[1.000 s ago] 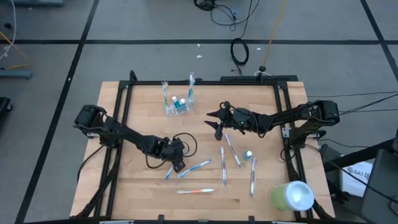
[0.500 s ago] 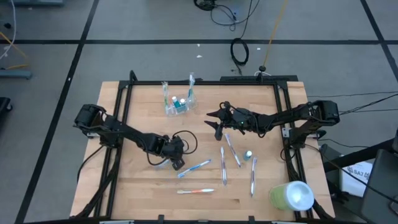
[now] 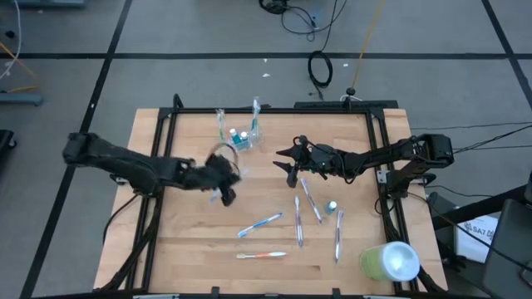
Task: Pick & Place toothbrushing station
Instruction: Put the left blue toothbrush into the transparent organizer
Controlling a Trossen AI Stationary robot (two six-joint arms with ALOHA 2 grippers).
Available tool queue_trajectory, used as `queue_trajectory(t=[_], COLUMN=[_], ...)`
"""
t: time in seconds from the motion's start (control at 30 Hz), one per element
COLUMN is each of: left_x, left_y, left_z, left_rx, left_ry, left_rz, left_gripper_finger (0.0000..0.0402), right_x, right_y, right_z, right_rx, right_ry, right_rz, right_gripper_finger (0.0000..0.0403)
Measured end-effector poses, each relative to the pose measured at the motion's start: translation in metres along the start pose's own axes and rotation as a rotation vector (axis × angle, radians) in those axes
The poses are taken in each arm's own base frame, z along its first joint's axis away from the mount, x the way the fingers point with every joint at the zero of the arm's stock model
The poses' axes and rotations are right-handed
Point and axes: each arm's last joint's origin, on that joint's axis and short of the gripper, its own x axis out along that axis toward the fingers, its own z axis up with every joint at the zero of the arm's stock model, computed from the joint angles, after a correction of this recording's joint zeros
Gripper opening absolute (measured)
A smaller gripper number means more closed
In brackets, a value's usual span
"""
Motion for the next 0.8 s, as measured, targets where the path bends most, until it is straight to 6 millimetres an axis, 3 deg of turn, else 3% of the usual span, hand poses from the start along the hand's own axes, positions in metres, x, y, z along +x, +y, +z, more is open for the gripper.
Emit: queue_trajectory(t=[0.23, 0.4, 0.5, 0.67, 0.8], left_x=[-0.05, -0.065, -0.06, -0.027, -0.008], left_y=[0.026, 0.041, 0.048, 0.066, 0.089], left_z=[0.029, 0.043, 0.045, 0.033, 0.023], left_rx=[0.019, -0.042, -0.051, -0.058, -0.081], left_ry=[-0.326, -0.499, -0.564, -0.64, -0.769], left_rz=[0.237, 0.449, 0.555, 0.564, 0.555], left_gripper_finger=[0.0008, 0.0029, 0.0031, 0.0009, 0.0016], right_x=[0.0, 0.0, 0.0, 0.0, 0.0], right_y=[0.0, 0.0, 0.0, 0.0, 0.0], right_z=[0.0, 0.0, 0.0, 0.0, 0.0], right_rx=[0.0, 0.0, 0.0, 0.0, 0.0], right_ry=[0.0, 0.0, 0.0, -0.001, -0.001], right_rz=[0.0, 0.0, -0.001, -0.001, -0.002], right_gripper_finger=[0.0171, 0.0171, 0.0171, 0.0171, 0.0171])
